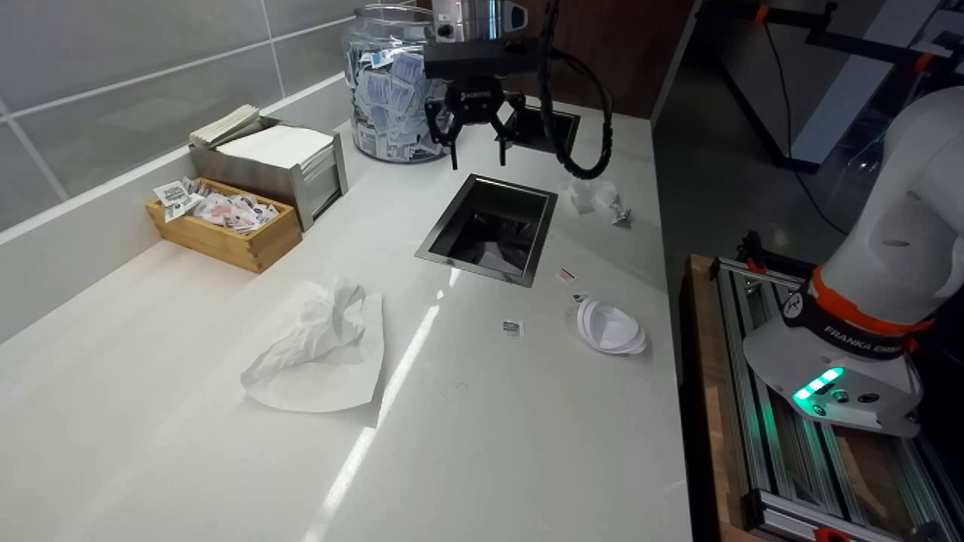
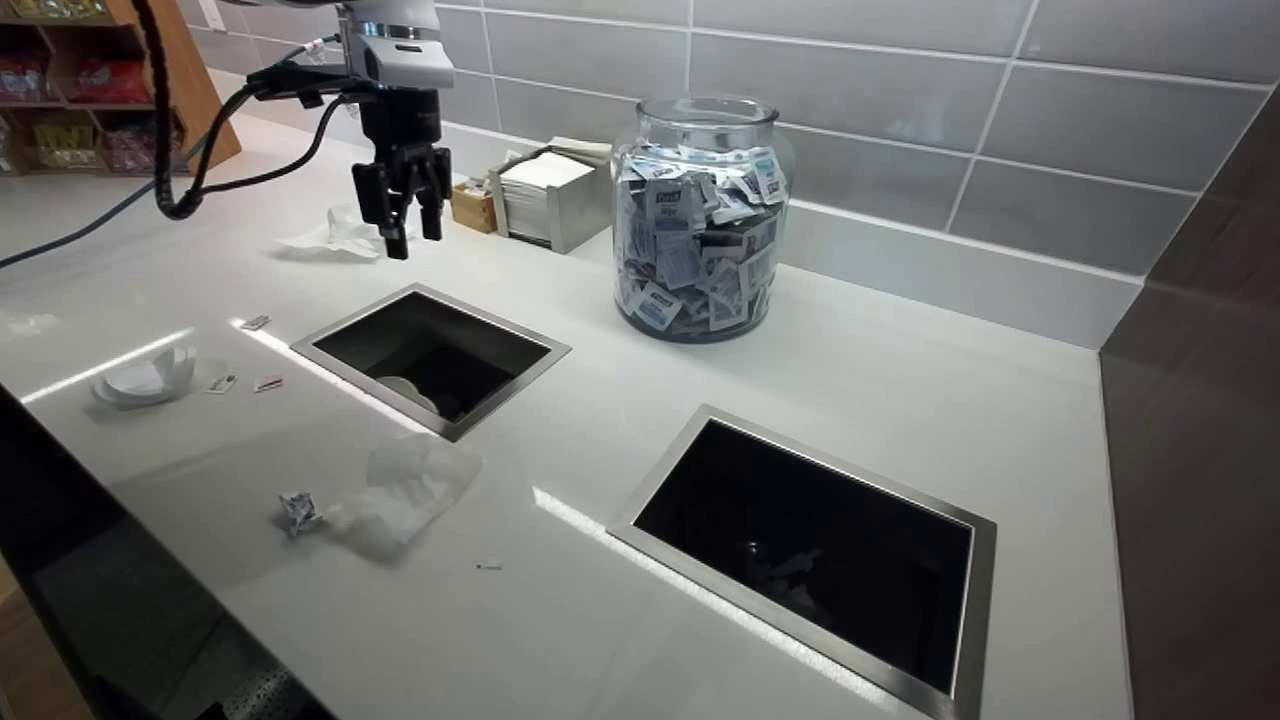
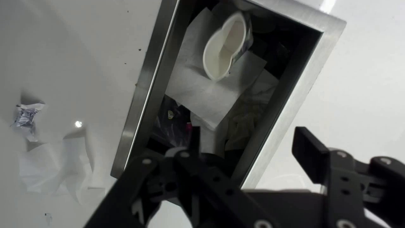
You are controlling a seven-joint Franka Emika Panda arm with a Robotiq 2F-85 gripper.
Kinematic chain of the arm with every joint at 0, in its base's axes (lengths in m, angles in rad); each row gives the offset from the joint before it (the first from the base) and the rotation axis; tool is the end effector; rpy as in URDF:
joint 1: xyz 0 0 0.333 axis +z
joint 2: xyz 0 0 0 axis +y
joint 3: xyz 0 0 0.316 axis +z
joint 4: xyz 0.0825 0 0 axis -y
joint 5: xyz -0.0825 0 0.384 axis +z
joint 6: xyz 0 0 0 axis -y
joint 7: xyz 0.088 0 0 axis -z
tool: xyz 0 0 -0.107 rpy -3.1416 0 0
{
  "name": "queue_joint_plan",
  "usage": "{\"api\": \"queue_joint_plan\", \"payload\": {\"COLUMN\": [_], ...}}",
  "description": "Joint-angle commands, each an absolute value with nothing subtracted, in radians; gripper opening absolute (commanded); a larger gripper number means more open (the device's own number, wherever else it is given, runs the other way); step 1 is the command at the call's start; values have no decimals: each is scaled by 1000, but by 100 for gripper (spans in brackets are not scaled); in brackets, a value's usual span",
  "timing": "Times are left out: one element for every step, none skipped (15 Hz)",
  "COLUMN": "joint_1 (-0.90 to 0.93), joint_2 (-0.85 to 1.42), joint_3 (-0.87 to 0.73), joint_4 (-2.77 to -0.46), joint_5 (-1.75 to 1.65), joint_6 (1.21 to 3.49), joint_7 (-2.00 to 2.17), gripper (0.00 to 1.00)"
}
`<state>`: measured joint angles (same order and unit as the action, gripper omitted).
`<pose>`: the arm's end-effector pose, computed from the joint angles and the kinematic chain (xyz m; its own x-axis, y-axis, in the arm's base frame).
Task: Squeeze the paper cup three times, pick up the paper cup and put it in the left bin
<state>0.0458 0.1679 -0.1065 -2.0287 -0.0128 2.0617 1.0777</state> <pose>0.5655 -0.0338 0.3554 0.4229 -0.9054 -0.0385 -0.8961 -0.4241 0.1311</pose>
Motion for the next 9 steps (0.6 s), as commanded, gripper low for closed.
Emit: {"api": "queue_joint_plan", "payload": {"joint_1": [38, 38, 35, 32, 29, 25, 21, 15, 24], "joint_2": [121, 117, 111, 102, 94, 84, 75, 64, 107], "joint_3": [-92, -90, -87, -83, -78, -73, -69, -63, -69], "joint_4": [-2082, -2082, -2082, -2083, -2081, -2076, -2071, -2067, -2039], "joint_5": [-39, -39, -25, -26, -16, -3, 15, 44, 0], "joint_6": [2090, 2091, 2093, 2104, 2113, 2125, 2133, 2136, 2113], "joint_7": [1114, 1114, 1096, 1061, 1019, 962, 908, 841, 940], "gripper": [100, 100, 100, 100, 100, 100, 100, 99, 100]}}
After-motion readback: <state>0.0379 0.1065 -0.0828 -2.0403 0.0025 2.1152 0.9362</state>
